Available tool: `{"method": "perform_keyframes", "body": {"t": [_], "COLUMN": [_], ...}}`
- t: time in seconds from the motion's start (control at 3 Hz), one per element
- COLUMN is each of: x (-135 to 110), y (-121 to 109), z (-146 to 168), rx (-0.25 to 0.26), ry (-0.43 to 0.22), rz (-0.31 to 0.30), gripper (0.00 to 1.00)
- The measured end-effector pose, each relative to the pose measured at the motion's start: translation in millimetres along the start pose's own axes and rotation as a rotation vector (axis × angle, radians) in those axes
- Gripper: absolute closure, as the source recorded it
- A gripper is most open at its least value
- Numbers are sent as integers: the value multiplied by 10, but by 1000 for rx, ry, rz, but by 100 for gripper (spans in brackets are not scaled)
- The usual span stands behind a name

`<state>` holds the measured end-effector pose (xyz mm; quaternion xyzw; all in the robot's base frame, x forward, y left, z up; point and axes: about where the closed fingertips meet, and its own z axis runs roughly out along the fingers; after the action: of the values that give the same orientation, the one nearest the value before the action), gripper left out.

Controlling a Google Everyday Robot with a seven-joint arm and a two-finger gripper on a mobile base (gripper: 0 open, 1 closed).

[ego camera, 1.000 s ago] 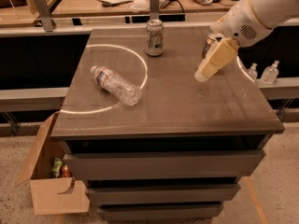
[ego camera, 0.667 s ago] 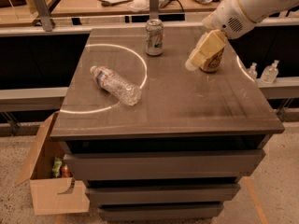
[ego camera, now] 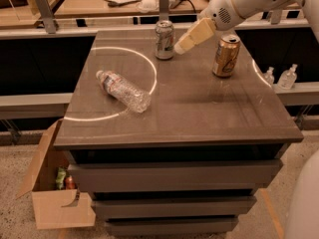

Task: Move 7up can near water bottle

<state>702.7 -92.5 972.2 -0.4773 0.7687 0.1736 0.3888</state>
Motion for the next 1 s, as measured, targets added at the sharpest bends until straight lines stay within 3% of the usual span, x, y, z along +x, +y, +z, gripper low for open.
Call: {"method": "perform_keyframes", "body": {"t": [0.33, 1.0], "x": [1, 106], "y": [3, -363], "z": [2, 336], "rx": [-1, 92], "ry": [1, -57], "rz": [-1, 33], "gripper": [0, 0]}}
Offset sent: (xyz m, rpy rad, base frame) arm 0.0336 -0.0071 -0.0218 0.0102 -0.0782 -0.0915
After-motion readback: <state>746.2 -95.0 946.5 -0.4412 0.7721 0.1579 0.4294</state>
